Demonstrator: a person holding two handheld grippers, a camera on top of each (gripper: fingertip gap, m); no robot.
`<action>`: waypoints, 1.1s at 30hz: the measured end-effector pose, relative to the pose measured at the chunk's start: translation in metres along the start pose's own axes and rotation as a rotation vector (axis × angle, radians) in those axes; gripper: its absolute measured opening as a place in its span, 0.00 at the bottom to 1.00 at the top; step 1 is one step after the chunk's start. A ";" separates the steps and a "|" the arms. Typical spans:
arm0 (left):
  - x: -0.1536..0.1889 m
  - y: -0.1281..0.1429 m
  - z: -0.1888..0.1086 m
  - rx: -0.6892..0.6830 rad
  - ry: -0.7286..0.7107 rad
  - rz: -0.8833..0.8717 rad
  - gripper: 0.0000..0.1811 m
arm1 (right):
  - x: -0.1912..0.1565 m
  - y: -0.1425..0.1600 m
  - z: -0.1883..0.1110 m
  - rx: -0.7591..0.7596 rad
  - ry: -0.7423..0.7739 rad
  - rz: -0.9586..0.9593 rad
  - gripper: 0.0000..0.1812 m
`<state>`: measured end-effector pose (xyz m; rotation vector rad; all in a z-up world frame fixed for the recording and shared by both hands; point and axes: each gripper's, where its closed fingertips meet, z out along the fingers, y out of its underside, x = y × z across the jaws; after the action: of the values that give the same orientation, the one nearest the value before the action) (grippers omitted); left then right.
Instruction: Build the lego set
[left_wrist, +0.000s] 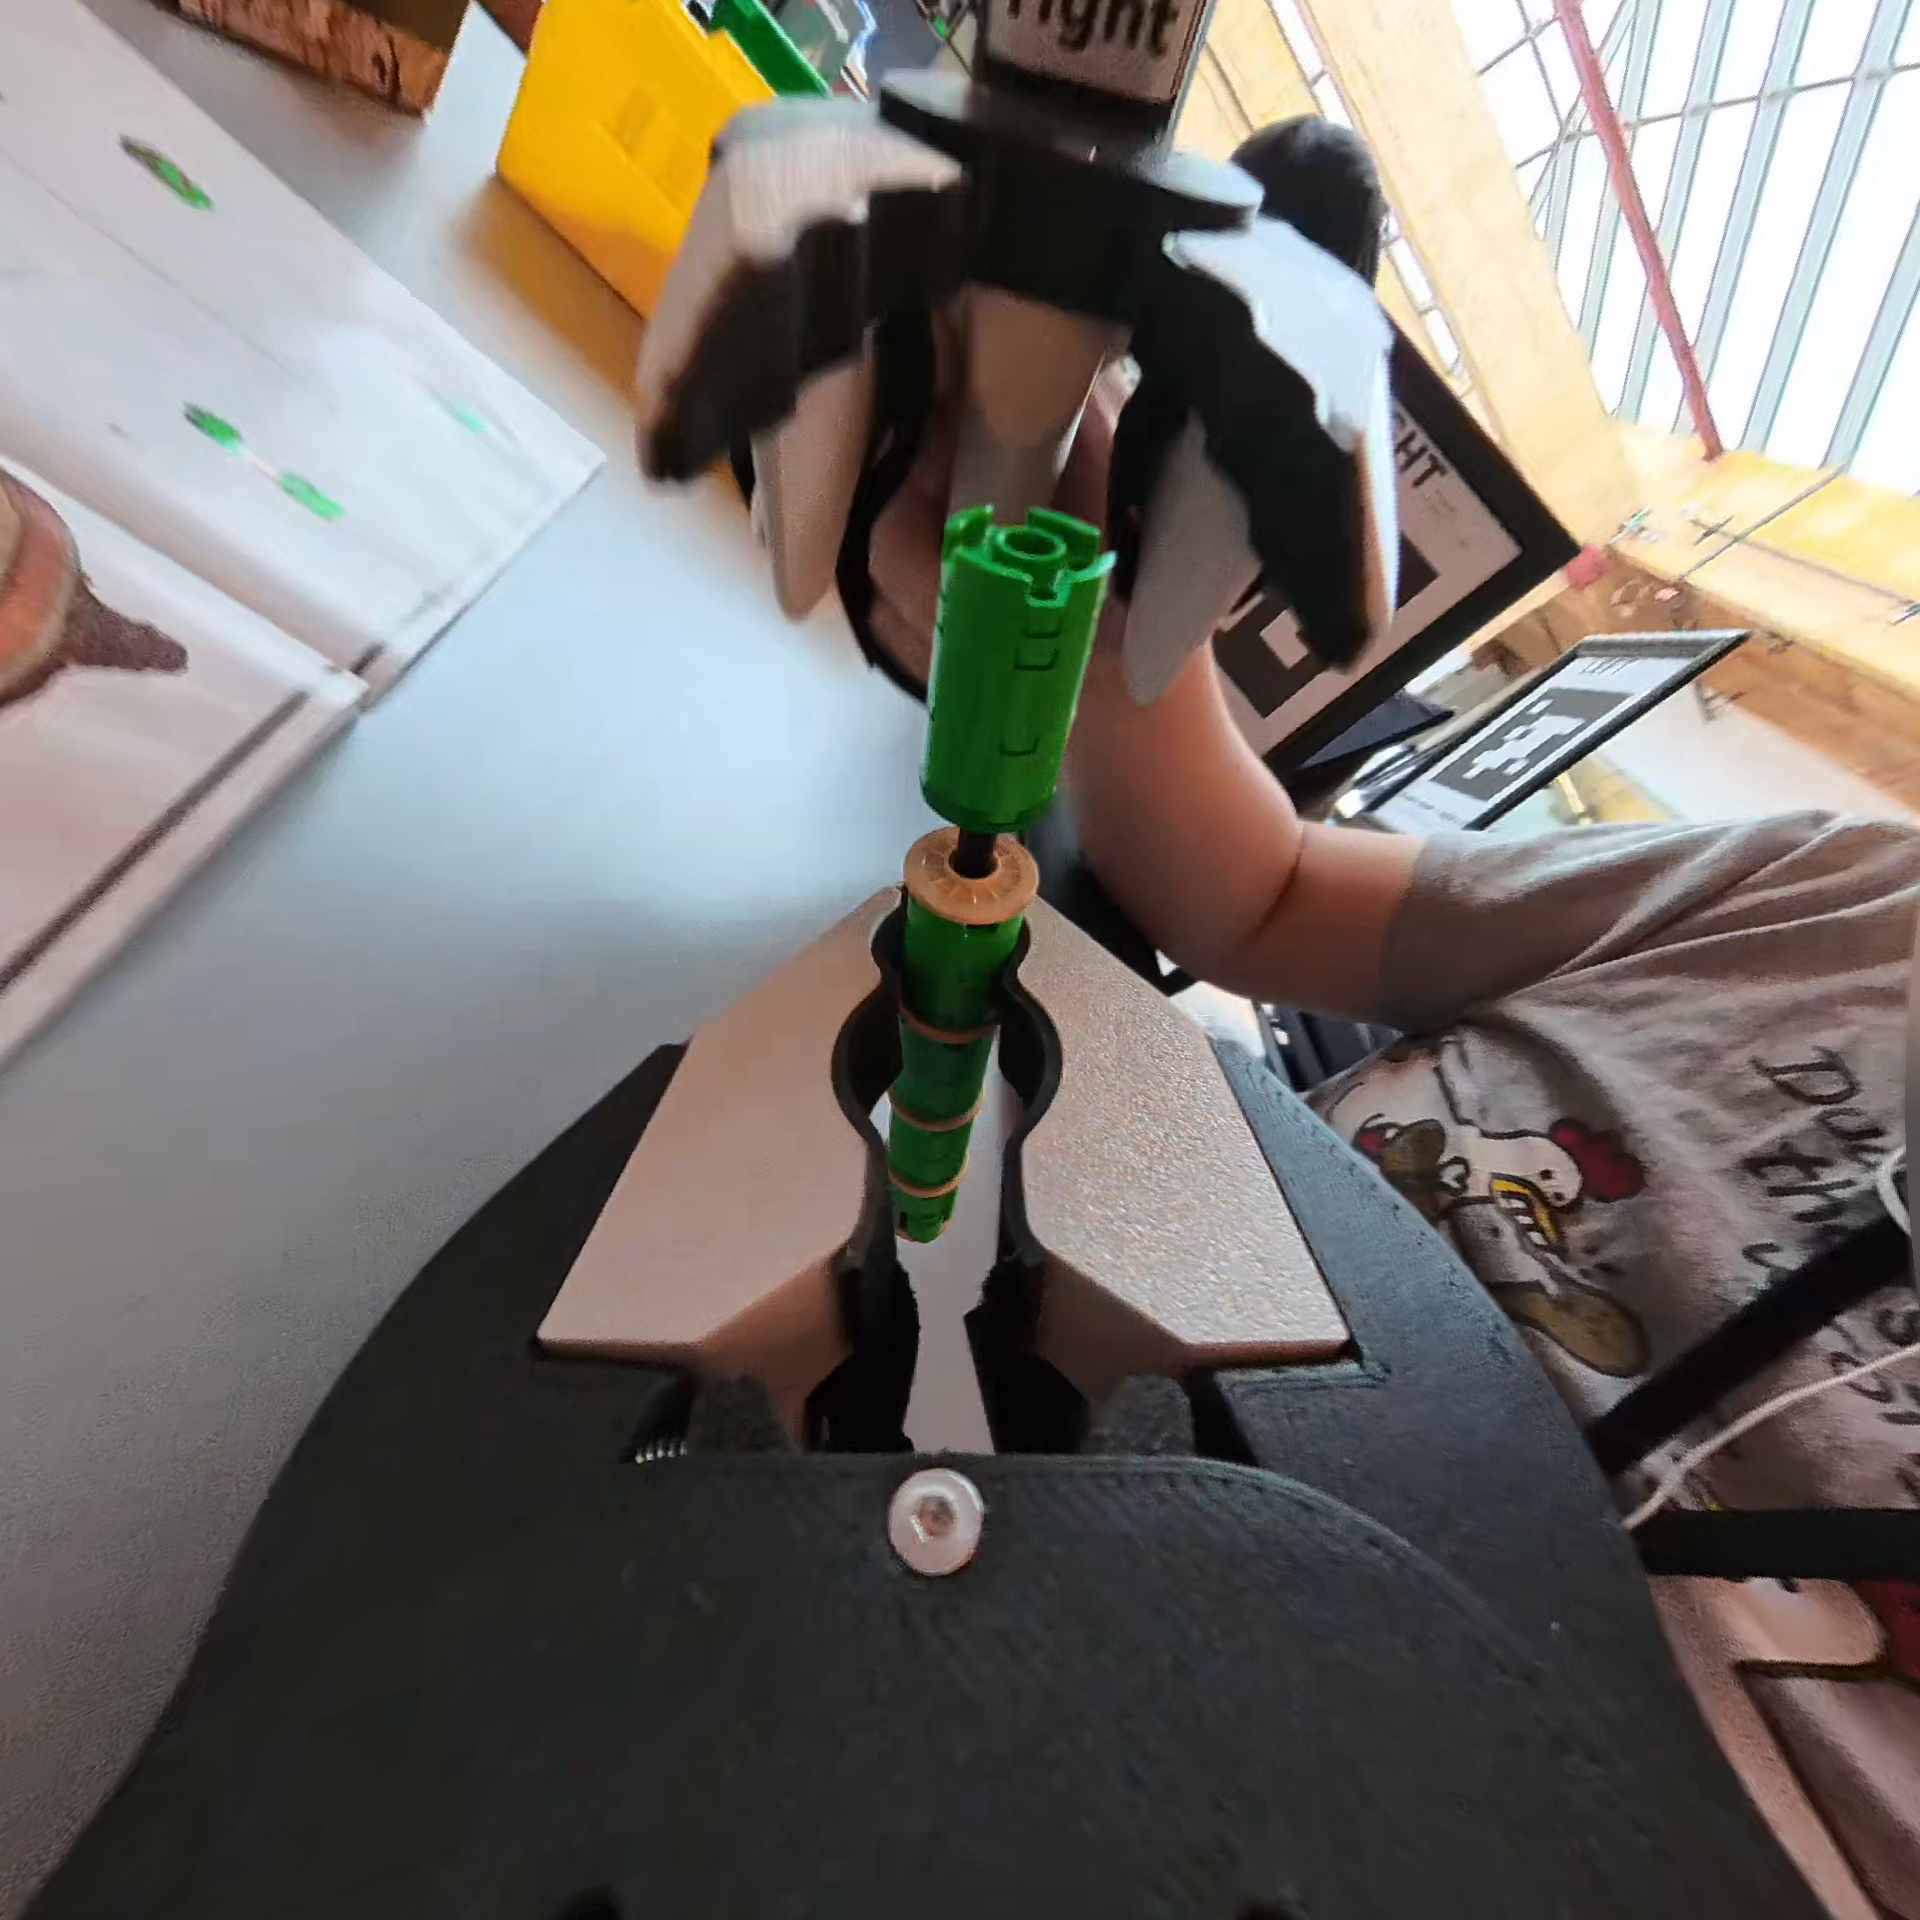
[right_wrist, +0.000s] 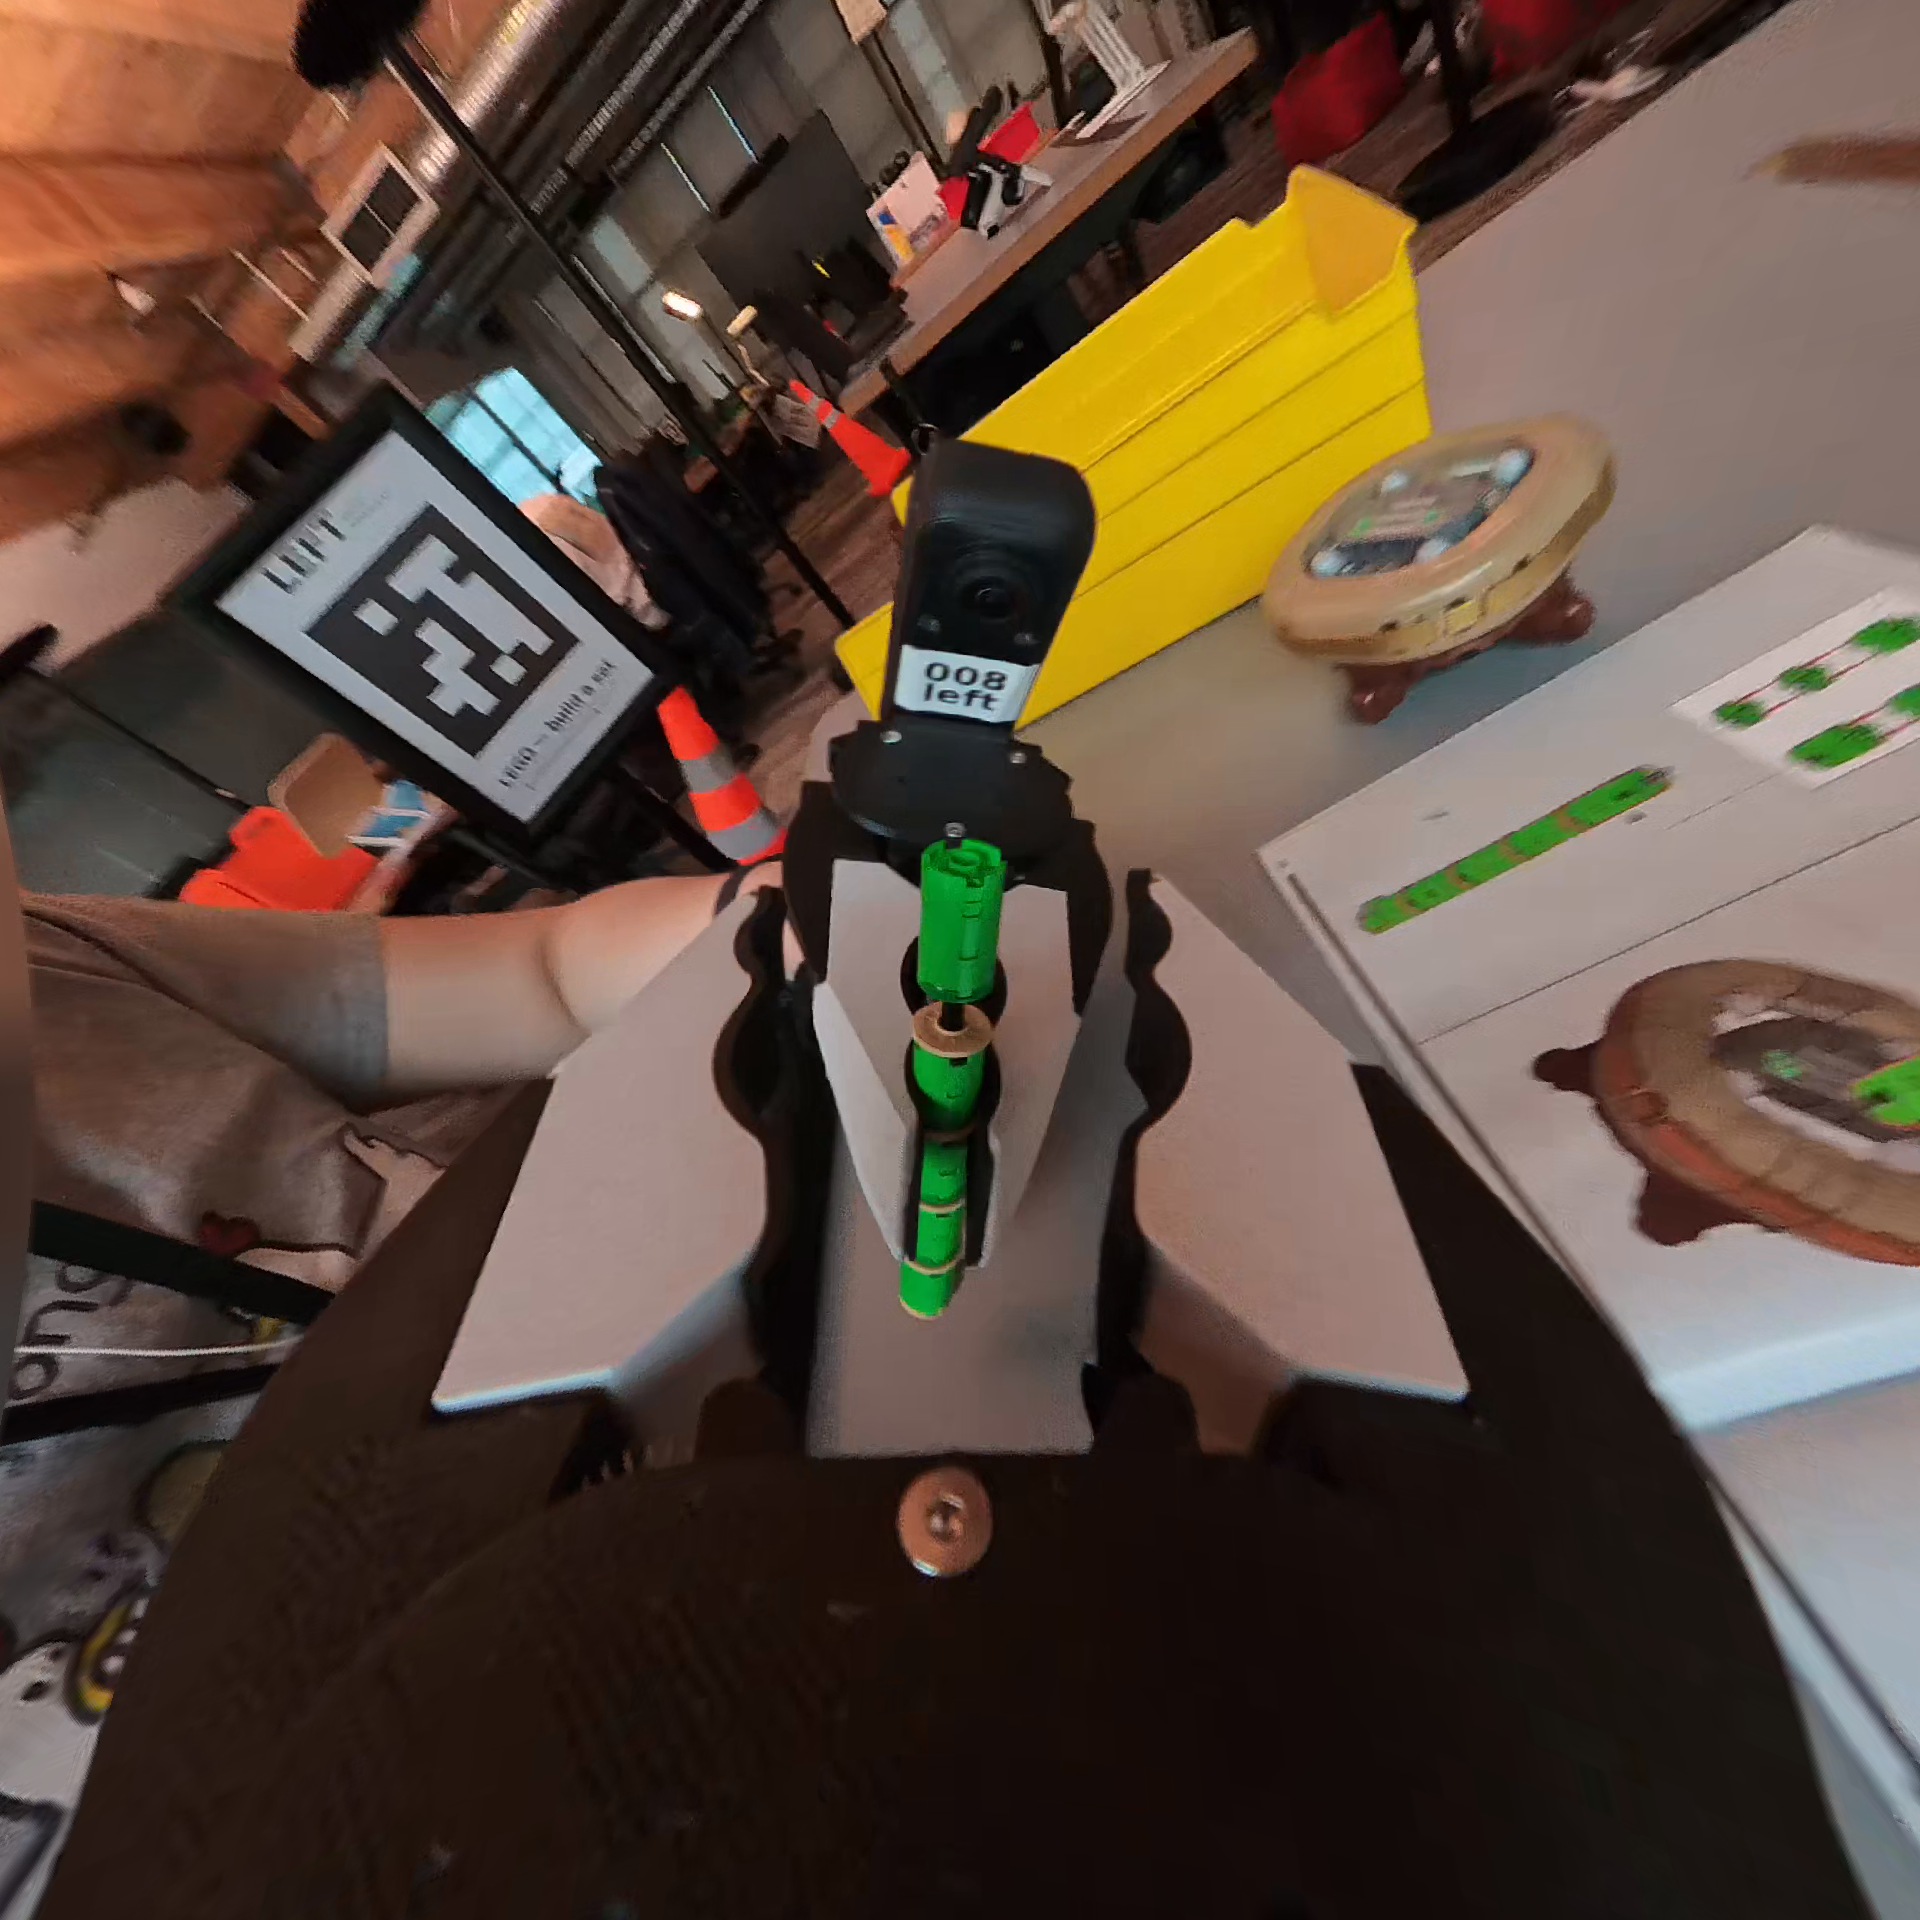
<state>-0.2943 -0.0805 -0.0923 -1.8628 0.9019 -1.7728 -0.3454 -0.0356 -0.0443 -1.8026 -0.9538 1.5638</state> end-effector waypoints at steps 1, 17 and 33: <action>0.000 0.002 0.001 -0.006 0.014 -0.034 0.06 | -0.001 0.003 0.004 0.011 -0.038 0.052 0.35; -0.006 0.001 -0.005 0.021 0.047 -0.128 0.22 | 0.022 0.009 -0.002 0.078 -0.148 0.315 0.08; -0.015 0.030 0.000 -0.131 -0.040 -0.040 0.10 | 0.027 -0.022 -0.029 0.302 -0.183 0.324 0.14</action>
<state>-0.2987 -0.0913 -0.1236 -2.0037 0.9939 -1.7302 -0.3182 -0.0002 -0.0379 -1.6773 -0.4797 1.9802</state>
